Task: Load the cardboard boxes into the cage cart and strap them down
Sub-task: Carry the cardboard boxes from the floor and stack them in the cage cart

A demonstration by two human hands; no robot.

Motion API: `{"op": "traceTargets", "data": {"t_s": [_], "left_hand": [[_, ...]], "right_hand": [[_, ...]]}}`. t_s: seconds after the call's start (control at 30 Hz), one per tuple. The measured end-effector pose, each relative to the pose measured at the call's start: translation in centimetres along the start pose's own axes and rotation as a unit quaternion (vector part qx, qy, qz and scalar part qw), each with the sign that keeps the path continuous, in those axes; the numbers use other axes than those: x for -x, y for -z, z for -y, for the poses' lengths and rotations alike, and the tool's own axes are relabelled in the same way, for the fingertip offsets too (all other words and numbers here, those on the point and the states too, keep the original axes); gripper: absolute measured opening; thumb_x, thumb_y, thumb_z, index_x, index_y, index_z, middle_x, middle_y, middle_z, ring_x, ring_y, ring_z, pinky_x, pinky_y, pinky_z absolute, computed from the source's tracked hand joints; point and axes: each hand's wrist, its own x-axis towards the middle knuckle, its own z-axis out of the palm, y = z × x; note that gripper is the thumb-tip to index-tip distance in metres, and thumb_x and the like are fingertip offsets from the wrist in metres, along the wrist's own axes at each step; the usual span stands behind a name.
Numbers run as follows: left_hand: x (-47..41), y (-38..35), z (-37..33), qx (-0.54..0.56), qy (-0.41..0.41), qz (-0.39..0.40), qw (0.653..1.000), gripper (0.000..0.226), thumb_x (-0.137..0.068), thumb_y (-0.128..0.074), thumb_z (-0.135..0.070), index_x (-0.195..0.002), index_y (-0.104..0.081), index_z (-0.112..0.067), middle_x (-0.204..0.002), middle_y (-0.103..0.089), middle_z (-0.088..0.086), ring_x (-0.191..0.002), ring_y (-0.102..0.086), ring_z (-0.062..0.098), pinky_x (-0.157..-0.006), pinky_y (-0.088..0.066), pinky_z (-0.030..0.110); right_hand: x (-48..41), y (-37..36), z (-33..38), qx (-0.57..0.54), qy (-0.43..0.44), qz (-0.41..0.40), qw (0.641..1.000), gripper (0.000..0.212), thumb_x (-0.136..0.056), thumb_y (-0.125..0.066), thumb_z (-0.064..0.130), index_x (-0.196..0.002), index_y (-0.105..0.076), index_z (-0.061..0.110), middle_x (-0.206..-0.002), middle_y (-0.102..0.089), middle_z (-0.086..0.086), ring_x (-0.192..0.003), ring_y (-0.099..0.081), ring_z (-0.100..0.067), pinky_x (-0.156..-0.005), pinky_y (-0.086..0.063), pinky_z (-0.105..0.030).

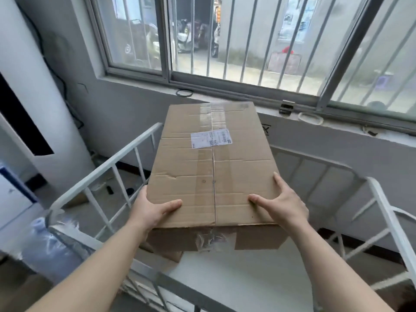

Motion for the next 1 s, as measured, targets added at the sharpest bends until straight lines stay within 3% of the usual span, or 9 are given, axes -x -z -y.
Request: {"op": "traceTargets", "data": {"t_s": [0.3, 0.5, 0.77, 1.0], "left_hand": [[-8.9, 5.2, 4.0, -0.004, 0.068, 0.014, 0.998, 0.068, -0.065, -0.089, -0.019, -0.116, -0.044, -0.023, -0.094, -0.055, -0.011, -0.082, -0.052, 0.004, -0.071, -0.042, 0.024], [-18.0, 9.4, 6.6, -0.056, 0.097, 0.062, 0.992, 0.072, -0.061, -0.092, -0.026, -0.118, -0.048, -0.023, -0.1, -0.059, -0.008, -0.097, -0.056, 0.016, -0.08, -0.043, 0.031], [-29.0, 11.2, 11.1, -0.13, 0.132, 0.115, 0.976, 0.078, -0.058, -0.091, -0.039, -0.122, -0.048, -0.028, -0.109, -0.061, -0.009, -0.099, -0.058, 0.015, -0.079, -0.049, 0.035], [-37.1, 9.9, 16.5, -0.184, 0.133, 0.132, 0.965, 0.084, -0.054, -0.092, -0.044, -0.123, -0.047, -0.029, -0.112, -0.06, -0.01, -0.104, -0.058, 0.018, -0.091, -0.049, 0.042]], "right_hand": [[-4.8, -10.5, 5.6, 0.024, -0.032, 0.07, 0.997, 0.1, -0.066, -0.07, 0.069, -0.15, -0.021, 0.044, -0.143, -0.049, 0.005, -0.128, -0.05, -0.022, -0.098, -0.04, -0.037], [-6.7, -18.0, 9.4, 0.016, -0.102, 0.078, 0.992, 0.1, -0.067, -0.07, 0.068, -0.15, -0.018, 0.044, -0.144, -0.047, 0.006, -0.129, -0.048, -0.024, -0.101, -0.038, -0.038], [-10.1, -27.0, 11.4, -0.021, -0.182, 0.077, 0.98, 0.101, -0.066, -0.072, 0.065, -0.148, -0.017, 0.045, -0.138, -0.052, 0.007, -0.125, -0.052, -0.025, -0.099, -0.039, -0.038], [-14.4, -35.6, 9.6, -0.031, -0.221, 0.078, 0.972, 0.106, -0.062, -0.07, 0.07, -0.148, -0.015, 0.041, -0.137, -0.052, 0.007, -0.121, -0.054, -0.027, -0.097, -0.042, -0.04]]}}
